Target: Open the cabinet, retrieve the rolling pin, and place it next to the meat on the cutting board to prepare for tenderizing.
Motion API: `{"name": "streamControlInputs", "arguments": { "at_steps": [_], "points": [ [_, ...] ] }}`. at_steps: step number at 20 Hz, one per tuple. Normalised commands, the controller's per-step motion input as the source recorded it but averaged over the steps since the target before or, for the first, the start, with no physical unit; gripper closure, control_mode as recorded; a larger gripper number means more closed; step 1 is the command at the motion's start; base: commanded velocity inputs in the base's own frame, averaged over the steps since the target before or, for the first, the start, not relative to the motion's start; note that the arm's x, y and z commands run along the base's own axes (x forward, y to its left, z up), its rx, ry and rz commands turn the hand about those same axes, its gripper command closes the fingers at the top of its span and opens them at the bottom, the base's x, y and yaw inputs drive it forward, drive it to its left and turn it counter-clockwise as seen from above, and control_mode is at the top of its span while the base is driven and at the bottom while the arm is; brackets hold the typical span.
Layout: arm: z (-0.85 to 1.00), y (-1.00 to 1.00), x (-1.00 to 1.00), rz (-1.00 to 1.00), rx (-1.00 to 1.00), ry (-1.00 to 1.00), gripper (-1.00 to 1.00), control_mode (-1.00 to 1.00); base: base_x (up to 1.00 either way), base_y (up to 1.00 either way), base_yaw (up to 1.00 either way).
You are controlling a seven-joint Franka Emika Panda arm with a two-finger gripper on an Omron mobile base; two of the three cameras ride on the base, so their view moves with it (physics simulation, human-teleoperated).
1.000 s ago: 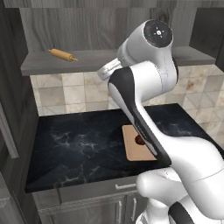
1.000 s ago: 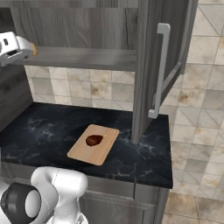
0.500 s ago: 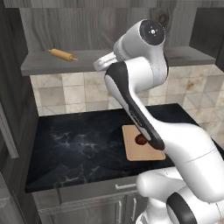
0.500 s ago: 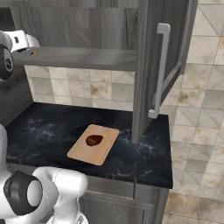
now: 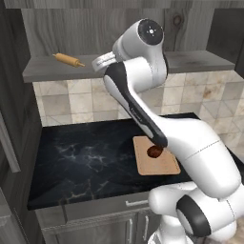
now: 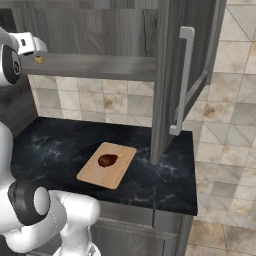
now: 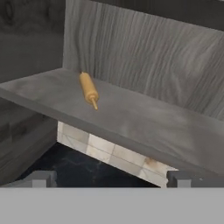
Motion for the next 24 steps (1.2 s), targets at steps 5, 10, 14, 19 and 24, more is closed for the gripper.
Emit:
{"name": "streamControlInputs", "arguments": {
  "at_steps": [5,10,14,19,24],
  "points": [
    [0.0,0.31,0.2,0.0,0.03,0.0,-1.0,-1.0,0.0,0.0,0.0],
    [0.0,0.26,0.2,0.0,0.0,0.0,-1.0,-1.0,0.0,0.0,0.0],
    [0.0,0.2,0.24,0.01,0.0,0.01,-1.0,-1.0,0.0,0.0,0.0],
    [-0.02,0.14,0.34,0.06,0.0,0.01,-1.0,-1.0,0.0,0.0,0.0],
    [-0.12,0.18,0.31,0.1,-0.07,0.0,-1.0,-1.0,0.0,0.0,0.0]
  ]
}}
